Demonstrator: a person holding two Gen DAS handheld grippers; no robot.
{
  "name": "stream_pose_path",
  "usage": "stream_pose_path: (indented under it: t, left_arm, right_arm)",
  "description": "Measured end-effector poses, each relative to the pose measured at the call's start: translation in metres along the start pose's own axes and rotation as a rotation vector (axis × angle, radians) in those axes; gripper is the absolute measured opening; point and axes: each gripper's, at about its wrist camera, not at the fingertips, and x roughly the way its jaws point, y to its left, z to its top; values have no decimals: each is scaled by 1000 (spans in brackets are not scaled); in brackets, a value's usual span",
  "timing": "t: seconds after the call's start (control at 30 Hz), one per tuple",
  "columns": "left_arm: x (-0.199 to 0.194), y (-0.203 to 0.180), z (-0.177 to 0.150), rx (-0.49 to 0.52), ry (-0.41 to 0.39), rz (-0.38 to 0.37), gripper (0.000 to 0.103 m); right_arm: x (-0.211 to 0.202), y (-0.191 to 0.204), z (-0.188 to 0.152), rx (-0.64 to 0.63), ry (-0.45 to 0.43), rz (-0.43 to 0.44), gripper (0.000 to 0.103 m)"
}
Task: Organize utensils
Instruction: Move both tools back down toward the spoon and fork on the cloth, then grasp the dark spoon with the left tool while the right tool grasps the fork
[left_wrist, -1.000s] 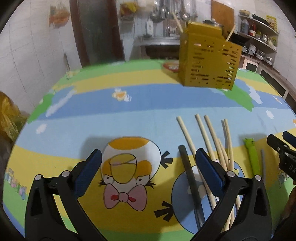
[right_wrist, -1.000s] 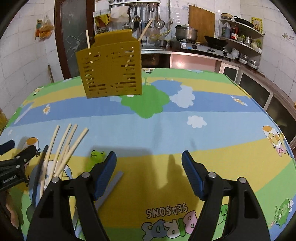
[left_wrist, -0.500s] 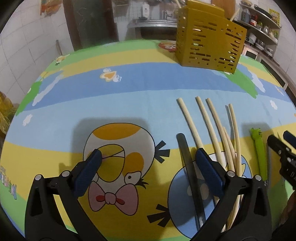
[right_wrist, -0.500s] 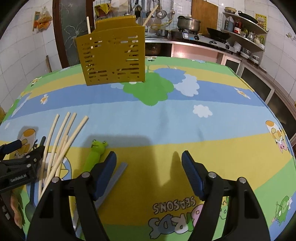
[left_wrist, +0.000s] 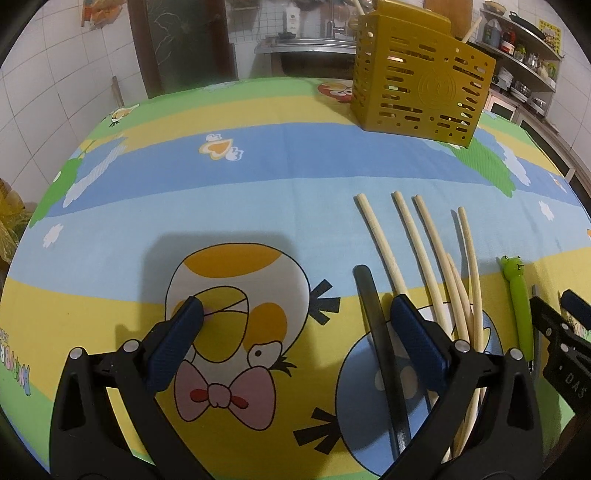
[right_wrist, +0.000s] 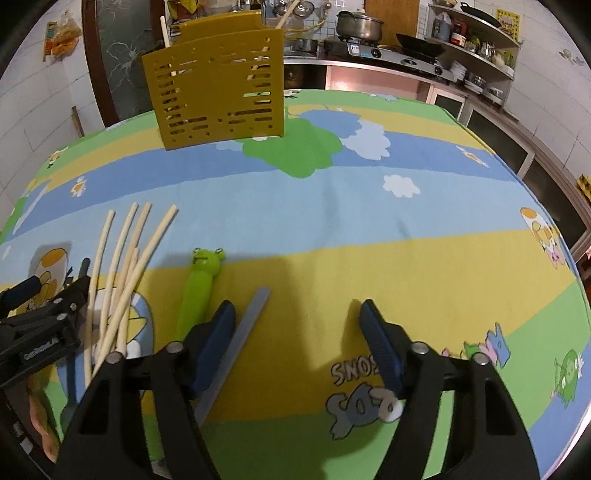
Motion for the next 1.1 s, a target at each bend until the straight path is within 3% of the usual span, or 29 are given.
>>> stream_pose_path:
  t: [0.17, 0.3, 0.5, 0.63, 0.73, 0.87, 1.1]
  left_arm:
    - [-1, 0, 0, -6, -1, -3, 96]
    - [-5, -5, -2, 14, -14, -20, 83]
    - [-10, -9, 0, 20, -12, -44, 55]
    - [-10, -4, 6, -27, 9, -52, 32]
    - [-8, 0, 8, -60, 20, -65, 22]
    - [-5, -2, 14, -74, 37, -61, 12]
    - [-7, 1, 13, -105, 30, -77, 8]
  right_arm:
    - [-6, 9, -4, -4, 9, 19, 35]
    - [-6, 13, -3, -3, 4, 51, 16]
    - [6, 5, 13, -7, 1, 135, 11]
    - [18, 1, 30, -12, 16, 178, 10]
    - [24, 3, 36, -40, 24, 187, 10]
    - [24, 4, 36, -47, 13, 190, 10]
    - [15, -7, 33, -10, -36, 210, 10]
